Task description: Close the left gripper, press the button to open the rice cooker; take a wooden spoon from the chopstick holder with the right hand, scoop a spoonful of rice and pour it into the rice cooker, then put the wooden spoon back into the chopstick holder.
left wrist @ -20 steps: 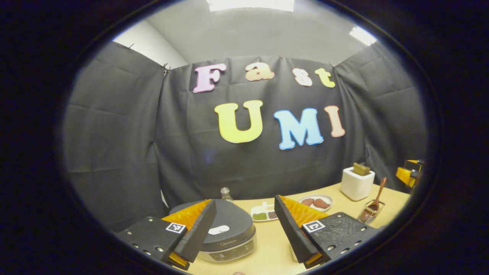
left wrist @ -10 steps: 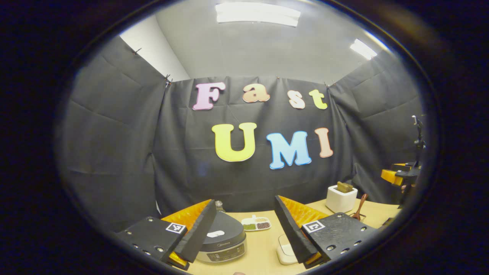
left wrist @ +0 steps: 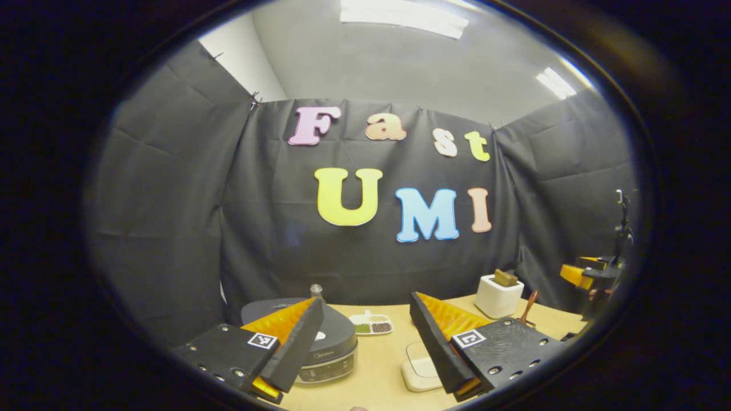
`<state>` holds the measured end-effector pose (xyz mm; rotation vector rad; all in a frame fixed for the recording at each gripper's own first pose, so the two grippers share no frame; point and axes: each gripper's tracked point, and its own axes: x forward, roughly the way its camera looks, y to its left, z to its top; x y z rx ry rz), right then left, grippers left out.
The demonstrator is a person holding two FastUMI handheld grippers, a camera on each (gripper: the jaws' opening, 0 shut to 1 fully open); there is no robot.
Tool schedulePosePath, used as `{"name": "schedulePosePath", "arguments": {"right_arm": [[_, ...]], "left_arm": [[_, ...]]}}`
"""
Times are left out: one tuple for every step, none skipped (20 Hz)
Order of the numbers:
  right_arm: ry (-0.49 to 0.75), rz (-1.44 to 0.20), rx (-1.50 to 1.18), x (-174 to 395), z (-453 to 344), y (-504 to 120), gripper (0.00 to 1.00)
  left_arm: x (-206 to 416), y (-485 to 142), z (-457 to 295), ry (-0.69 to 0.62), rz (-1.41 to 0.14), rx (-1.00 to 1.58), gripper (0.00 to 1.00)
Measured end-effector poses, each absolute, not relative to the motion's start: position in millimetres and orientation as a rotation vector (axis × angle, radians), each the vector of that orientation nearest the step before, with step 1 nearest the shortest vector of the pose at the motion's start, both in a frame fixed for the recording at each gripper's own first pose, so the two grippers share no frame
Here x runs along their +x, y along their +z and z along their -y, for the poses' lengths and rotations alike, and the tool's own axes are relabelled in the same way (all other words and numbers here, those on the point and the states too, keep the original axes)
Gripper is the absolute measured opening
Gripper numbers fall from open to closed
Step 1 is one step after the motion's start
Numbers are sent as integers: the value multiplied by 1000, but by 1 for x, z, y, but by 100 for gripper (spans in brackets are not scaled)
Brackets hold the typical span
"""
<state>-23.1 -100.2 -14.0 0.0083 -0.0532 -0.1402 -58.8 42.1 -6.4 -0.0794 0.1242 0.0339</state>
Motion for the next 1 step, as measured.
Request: {"name": "schedulePosePath", "arguments": {"right_arm": [[-141, 49, 4, -22, 101, -16, 98]], "left_arm": [[-57, -10, -44, 31, -136, -92, 94]]}}
